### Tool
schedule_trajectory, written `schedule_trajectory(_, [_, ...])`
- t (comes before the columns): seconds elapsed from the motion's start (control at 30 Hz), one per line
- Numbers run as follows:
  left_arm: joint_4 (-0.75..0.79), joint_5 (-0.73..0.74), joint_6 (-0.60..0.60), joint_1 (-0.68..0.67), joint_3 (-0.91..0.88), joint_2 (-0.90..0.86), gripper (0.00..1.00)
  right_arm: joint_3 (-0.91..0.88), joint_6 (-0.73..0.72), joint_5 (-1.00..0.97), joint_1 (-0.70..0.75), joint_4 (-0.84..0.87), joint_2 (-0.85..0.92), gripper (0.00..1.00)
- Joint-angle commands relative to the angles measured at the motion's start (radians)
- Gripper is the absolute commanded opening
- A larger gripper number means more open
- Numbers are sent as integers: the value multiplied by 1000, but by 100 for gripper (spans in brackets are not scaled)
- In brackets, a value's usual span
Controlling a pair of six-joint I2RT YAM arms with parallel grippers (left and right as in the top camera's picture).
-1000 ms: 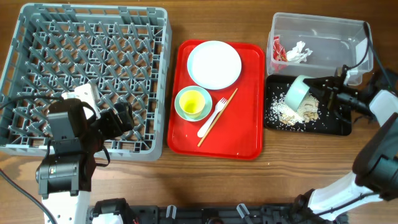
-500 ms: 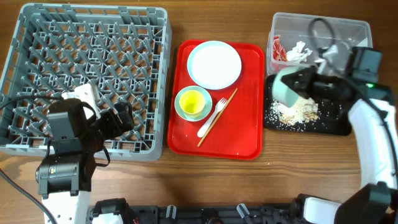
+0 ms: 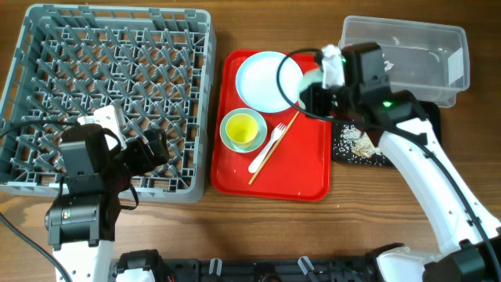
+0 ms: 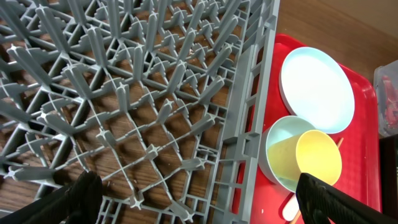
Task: Sort waste into correct bins and load items into the dishwasher rack
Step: 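Carry the emptied green bowl back and set it on the plate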
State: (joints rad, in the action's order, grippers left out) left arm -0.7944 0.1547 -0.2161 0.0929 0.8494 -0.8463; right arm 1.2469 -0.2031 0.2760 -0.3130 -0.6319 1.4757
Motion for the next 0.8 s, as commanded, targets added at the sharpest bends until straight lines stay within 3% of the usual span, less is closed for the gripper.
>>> schedule_trajectory(0.0, [0, 9, -5, 1, 19, -1, 100, 61, 35, -124, -48, 90, 79, 4])
schedule_trajectory(0.33, [0, 9, -5, 1, 19, -1, 100, 60, 47, -123, -125, 372, 315, 4])
schedule_trajectory(0.77, [0, 9, -5, 1, 19, -1, 100, 60, 46, -119, -167, 388, 481, 4])
